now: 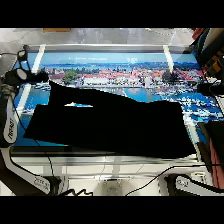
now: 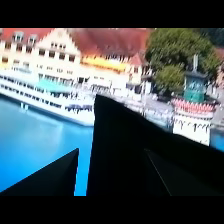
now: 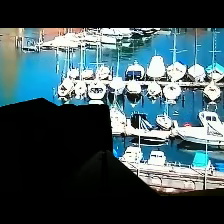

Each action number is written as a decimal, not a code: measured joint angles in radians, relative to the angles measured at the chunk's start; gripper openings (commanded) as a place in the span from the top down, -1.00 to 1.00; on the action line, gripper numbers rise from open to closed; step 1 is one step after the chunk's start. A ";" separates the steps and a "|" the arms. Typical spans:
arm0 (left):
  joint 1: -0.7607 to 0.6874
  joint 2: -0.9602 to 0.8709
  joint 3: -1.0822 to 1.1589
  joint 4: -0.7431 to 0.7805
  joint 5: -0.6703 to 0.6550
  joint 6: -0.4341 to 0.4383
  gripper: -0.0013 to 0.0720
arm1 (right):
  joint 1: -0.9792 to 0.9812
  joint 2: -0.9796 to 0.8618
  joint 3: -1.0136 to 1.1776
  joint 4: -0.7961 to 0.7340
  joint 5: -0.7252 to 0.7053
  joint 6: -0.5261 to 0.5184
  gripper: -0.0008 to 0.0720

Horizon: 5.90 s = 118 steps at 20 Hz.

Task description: Fold the clothes and pants, and hang the long-sleeved shirts on hangers.

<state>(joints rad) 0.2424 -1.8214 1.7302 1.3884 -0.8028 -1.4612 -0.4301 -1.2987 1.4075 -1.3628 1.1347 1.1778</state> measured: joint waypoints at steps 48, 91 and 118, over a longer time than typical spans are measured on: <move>0.146 0.291 0.151 -1.151 -0.162 0.468 0.95 | 0.000 0.000 0.000 0.101 -0.025 -0.001 0.92; 0.131 0.190 0.151 -0.211 -0.483 0.051 0.95 | -0.142 -0.481 -0.008 0.603 0.089 -0.226 -0.39; 0.131 0.183 0.151 -0.214 -0.486 0.051 0.95 | 0.062 -0.544 0.121 0.532 -0.103 -0.265 0.93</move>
<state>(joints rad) 0.3737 -1.6382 1.8812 1.1740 -1.2884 -1.4105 -0.3683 -1.8423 1.5288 -0.8310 1.0313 0.9127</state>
